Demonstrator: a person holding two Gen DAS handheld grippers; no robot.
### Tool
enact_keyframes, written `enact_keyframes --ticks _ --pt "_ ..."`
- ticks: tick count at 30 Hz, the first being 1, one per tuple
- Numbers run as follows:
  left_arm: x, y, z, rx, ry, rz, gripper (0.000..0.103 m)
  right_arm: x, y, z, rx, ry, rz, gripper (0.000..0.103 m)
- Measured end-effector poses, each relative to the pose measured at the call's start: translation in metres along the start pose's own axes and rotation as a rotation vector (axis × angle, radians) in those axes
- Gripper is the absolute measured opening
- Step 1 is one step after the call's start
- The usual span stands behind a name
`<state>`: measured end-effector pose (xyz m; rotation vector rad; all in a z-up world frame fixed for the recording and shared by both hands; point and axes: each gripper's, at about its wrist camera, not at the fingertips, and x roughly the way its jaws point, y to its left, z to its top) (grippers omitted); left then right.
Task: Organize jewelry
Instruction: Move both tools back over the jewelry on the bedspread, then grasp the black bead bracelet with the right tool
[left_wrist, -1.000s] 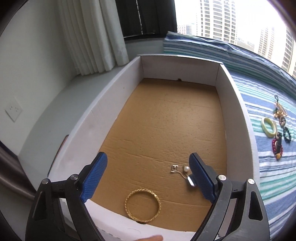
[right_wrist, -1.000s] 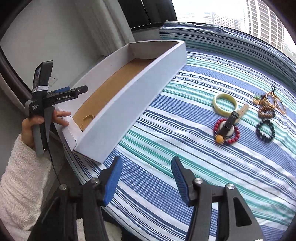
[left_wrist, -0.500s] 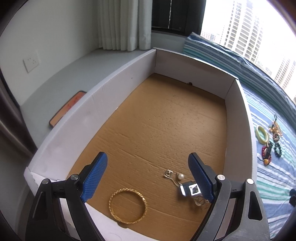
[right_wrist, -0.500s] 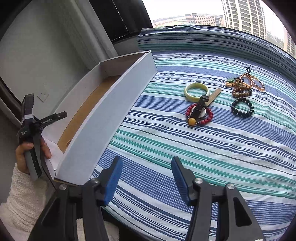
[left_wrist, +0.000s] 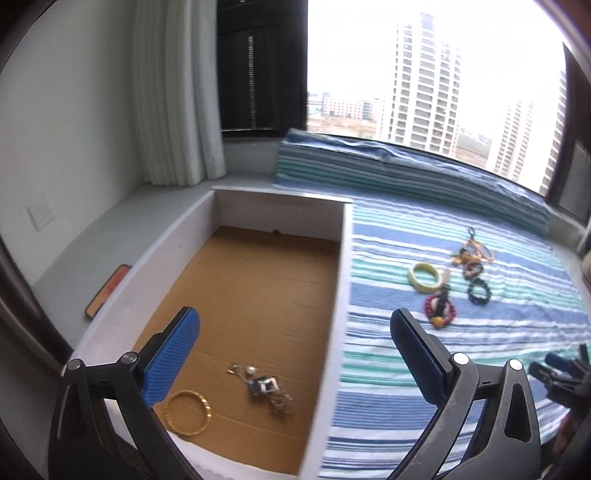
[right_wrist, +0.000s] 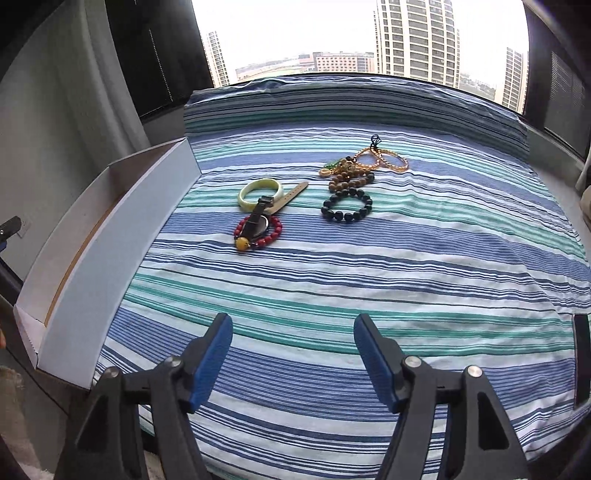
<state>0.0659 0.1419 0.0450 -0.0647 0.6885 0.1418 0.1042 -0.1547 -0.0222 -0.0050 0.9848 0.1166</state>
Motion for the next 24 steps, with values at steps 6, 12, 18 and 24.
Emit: enact_keyframes --ticks 6,12,18,24 --pt "0.02 -0.099 -0.037 0.169 0.15 -0.216 0.103 0.0 -0.022 -0.017 0.019 -0.004 -0.013 0.07" --pt "0.066 -0.154 -0.077 0.269 0.275 -0.237 0.102 0.008 -0.035 -0.028 0.001 0.0 -0.048 0.07" --pt "0.081 -0.145 -0.085 0.241 0.283 -0.187 0.102 0.041 -0.061 0.019 0.027 0.081 0.009 0.07" --pt "0.081 -0.129 -0.094 0.205 0.302 -0.195 0.102 0.107 -0.088 0.092 0.178 0.165 0.068 0.07"
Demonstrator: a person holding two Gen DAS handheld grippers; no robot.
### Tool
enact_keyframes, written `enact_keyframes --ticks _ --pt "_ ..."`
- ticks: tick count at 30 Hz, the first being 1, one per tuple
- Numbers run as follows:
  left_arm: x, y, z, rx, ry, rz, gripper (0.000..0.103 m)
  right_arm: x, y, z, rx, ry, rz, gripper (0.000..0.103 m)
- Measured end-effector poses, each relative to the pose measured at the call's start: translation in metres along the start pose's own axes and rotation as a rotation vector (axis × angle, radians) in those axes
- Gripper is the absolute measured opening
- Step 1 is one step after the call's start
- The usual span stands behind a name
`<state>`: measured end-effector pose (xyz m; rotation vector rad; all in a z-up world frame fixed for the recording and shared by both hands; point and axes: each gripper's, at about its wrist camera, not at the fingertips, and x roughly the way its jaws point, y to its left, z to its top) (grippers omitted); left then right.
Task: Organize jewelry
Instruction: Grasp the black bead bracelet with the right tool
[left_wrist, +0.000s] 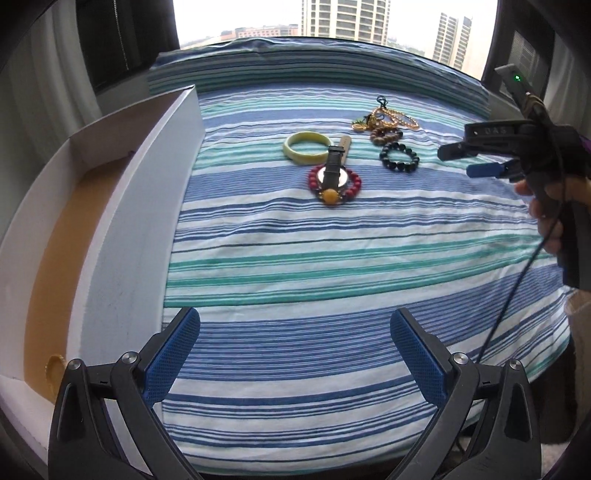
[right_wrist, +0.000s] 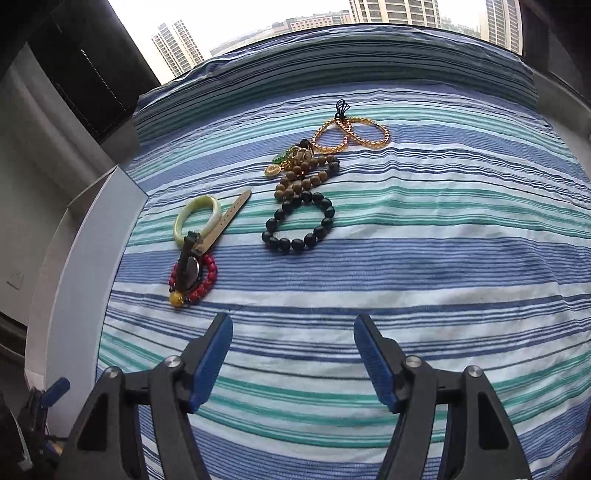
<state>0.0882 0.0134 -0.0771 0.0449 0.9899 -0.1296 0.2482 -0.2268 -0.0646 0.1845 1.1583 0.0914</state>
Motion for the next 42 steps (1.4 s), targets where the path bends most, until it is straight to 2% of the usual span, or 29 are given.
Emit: enact_keyframes --ticks 4,7,10,13,16,21,22,25,29,30,32,36,39,42 --pt "-0.001 0.007 -0.008 -0.022 0.005 -0.008 0.102 0.048 -0.011 0.052 0.09 0.059 -0.024 0.07" --pt "-0.002 0.011 -0.013 -0.028 0.007 -0.004 0.102 0.082 -0.01 0.073 0.116 0.095 -0.066 0.071" --pt "-0.001 0.018 -0.018 -0.043 0.013 -0.002 0.102 0.106 -0.001 0.081 0.128 0.108 -0.112 0.071" --pt "0.002 0.023 -0.02 -0.062 0.022 -0.002 0.102 0.118 0.014 0.085 0.117 0.102 -0.124 0.078" --pt "0.003 0.025 -0.021 -0.072 0.025 -0.001 0.102 0.128 0.033 0.084 0.046 0.123 -0.185 0.084" --pt "0.003 0.024 -0.018 -0.069 0.027 -0.006 0.102 0.134 0.048 0.074 -0.063 0.135 -0.255 0.084" --pt "0.004 0.023 -0.015 -0.071 0.031 -0.006 0.102 0.133 0.048 0.072 -0.069 0.133 -0.261 0.081" --pt "0.005 0.02 -0.004 -0.069 0.036 -0.006 0.102 0.128 0.047 0.067 -0.089 0.121 -0.284 0.061" --pt "0.003 0.014 0.023 -0.043 0.024 0.015 0.102 0.116 0.034 0.06 -0.098 0.109 -0.279 0.029" --pt "0.003 0.012 0.033 -0.044 0.022 0.018 0.102 0.113 0.029 0.065 -0.104 0.109 -0.276 0.026" --pt "0.004 0.011 0.058 -0.07 0.019 0.027 0.102 0.107 0.023 0.061 -0.116 0.113 -0.261 0.025" --pt "0.021 0.007 0.115 -0.134 0.014 -0.024 0.102 0.1 0.017 0.055 -0.125 0.117 -0.234 0.025" --pt "0.055 0.002 0.161 -0.141 0.046 -0.009 0.102 0.098 0.014 0.056 -0.126 0.117 -0.218 0.025" --pt "0.103 0.01 0.199 -0.18 0.133 -0.054 0.102 0.094 0.009 0.056 -0.127 0.113 -0.207 0.025"
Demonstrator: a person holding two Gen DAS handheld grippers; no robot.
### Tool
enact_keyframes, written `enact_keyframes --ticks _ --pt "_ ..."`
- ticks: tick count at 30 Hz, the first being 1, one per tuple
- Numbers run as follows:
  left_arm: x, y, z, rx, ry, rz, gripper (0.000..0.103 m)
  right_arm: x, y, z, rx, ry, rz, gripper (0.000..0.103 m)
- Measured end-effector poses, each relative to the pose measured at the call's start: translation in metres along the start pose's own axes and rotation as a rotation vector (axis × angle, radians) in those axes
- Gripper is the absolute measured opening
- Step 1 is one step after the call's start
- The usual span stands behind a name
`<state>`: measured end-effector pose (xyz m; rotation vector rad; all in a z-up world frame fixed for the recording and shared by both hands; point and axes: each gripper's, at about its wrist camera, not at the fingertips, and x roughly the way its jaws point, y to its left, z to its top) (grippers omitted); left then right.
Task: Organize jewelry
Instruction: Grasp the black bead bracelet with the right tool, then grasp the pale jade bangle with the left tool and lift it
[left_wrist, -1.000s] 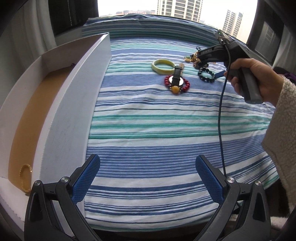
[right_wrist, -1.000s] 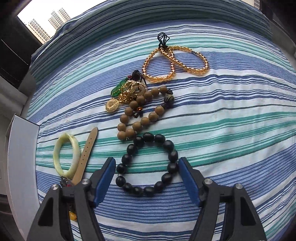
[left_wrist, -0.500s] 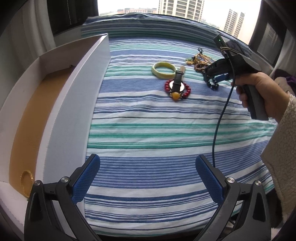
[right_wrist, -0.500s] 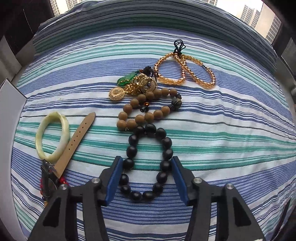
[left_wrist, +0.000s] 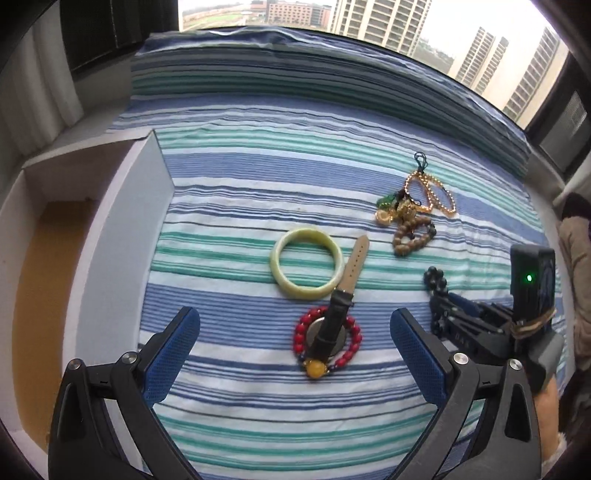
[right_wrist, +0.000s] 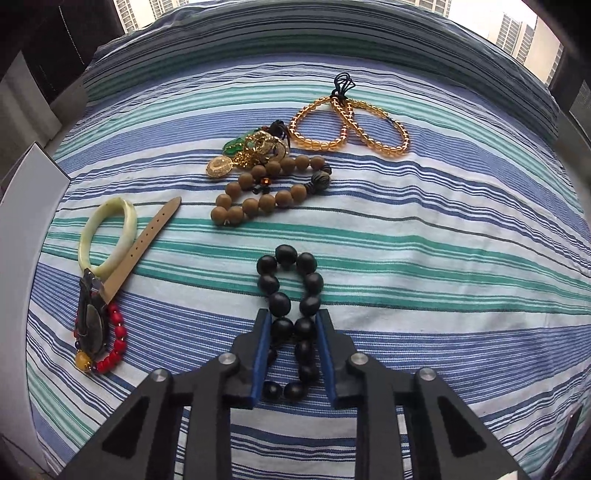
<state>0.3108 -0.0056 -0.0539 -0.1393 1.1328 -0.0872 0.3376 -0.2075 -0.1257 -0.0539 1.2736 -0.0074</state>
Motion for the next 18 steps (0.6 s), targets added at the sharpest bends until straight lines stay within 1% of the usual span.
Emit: enact_keyframes --ticks 2,3,4,7,10,14,18 --pt "0.026 0.003 0.021 -0.034 0.062 -0.027 0.102 0.0 0.001 -0.005 0.003 -0.001 0.008 0.025" --pt "0.037 0.003 0.028 -0.036 0.086 -0.035 0.102 0.0 0.004 -0.007 0.003 -0.003 0.011 0.025" --pt "0.049 0.002 0.034 -0.027 0.114 -0.037 0.102 0.0 0.0 -0.003 0.002 -0.004 0.015 0.025" --pt "0.078 -0.001 0.043 -0.008 0.182 -0.012 0.102 -0.003 -0.006 -0.002 0.0 -0.005 0.02 0.025" --pt "0.096 -0.004 0.048 -0.014 0.2 0.018 0.102 -0.002 -0.003 -0.001 -0.007 -0.003 0.014 0.025" --pt "0.119 -0.013 0.051 0.001 0.242 0.026 0.102 -0.003 -0.002 -0.001 -0.016 0.005 0.001 0.025" --pt "0.133 -0.017 0.054 -0.008 0.263 0.042 0.101 -0.004 -0.002 -0.002 -0.024 0.01 -0.01 0.025"
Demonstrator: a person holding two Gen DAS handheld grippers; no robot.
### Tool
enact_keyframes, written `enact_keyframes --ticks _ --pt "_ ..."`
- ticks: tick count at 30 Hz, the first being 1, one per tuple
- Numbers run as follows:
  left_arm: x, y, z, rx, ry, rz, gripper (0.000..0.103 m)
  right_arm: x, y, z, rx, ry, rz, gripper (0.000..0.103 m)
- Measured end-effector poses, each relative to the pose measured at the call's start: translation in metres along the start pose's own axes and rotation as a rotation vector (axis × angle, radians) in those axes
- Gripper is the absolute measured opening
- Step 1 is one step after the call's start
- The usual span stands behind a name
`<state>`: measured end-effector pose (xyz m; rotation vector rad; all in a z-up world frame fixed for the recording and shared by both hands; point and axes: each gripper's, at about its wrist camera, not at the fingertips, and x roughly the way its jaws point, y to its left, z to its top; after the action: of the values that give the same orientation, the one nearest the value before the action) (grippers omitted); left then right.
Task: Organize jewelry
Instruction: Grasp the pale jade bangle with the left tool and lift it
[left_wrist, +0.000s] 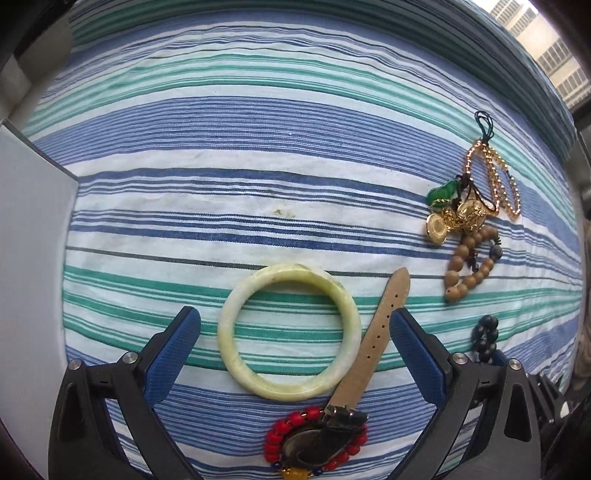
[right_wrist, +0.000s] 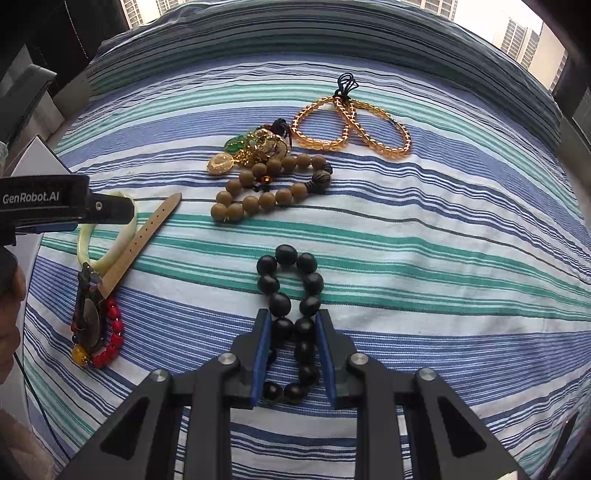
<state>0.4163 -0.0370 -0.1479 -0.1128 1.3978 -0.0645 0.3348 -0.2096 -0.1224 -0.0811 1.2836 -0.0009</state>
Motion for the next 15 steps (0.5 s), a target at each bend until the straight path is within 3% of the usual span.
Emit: enact_keyframes --ticks 1,3,12,15 --pt "0.002 -0.001 0.0 0.001 0.003 0.0 0.1 0.0 -0.001 -0.001 -0.001 0.001 -0.002 0.025" --pt "0.004 -0.002 0.0 0.009 0.006 0.018 0.083 -0.001 -0.003 -0.003 -0.002 0.003 -0.003 0.025" --pt "-0.003 0.0 -0.011 0.027 -0.033 0.006 0.08 -0.002 0.003 0.0 -0.005 0.024 -0.006 0.024" --pt "-0.018 0.006 -0.019 0.028 -0.056 0.005 0.08 -0.008 -0.001 0.005 0.005 0.018 0.015 0.012"
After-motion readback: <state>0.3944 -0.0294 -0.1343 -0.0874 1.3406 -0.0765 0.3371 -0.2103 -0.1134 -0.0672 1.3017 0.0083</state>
